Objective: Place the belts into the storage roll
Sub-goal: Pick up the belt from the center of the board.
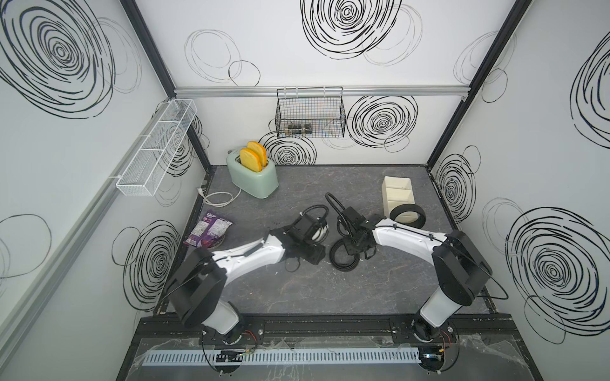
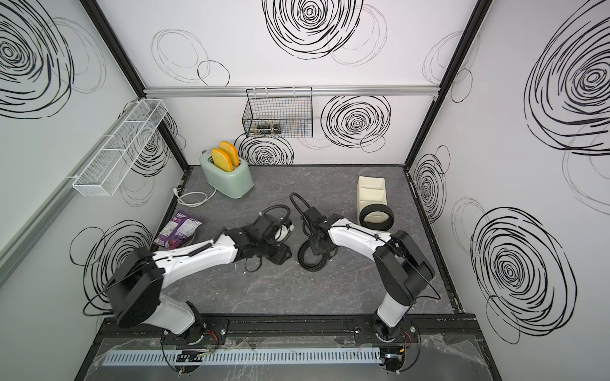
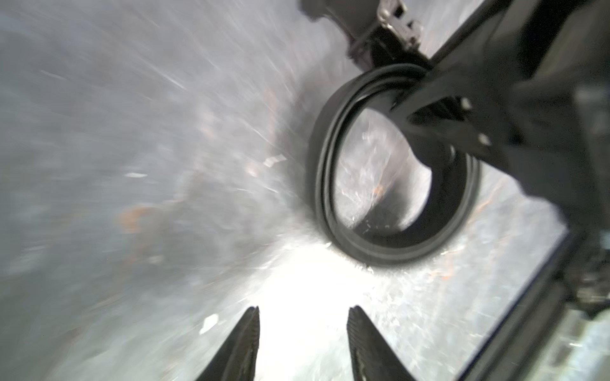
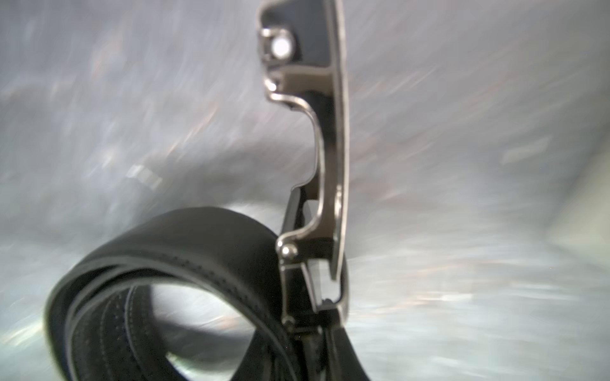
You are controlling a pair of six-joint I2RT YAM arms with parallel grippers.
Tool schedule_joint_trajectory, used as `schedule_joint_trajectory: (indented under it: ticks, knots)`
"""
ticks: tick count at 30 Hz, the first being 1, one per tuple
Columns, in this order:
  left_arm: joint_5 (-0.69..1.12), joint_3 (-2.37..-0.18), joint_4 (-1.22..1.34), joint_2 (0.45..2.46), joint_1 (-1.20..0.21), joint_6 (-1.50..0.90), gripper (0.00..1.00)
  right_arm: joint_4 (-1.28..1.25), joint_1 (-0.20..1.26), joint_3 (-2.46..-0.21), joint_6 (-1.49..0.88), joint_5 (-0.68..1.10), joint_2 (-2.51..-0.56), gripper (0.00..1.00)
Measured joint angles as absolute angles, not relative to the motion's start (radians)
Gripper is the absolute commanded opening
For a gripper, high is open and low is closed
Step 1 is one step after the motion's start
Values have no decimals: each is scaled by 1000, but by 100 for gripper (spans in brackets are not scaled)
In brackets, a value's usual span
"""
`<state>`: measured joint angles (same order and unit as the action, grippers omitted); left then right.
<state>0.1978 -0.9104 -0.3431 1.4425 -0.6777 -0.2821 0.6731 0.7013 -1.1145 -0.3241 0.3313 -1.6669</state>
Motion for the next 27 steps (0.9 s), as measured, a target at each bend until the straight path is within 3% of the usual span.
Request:
schedule_joint_trajectory:
  ticks: [6,10,17,27]
  knots:
    - [382,-815,-311,1241,-302,-355,52,551,775,-1146,27,-49,-1557,0]
    - [498,-797,-313,1239,-192,-376,52,250,839,-981,406,-179,-1369,0]
    - [639,-813,-312,1271,-143,-402,52,-102,802,-813,984,-149,-1211,0]
    - [812,-1015,-207,1386,-221,-499,51,-18,766,-860,1403,81,-999,0]
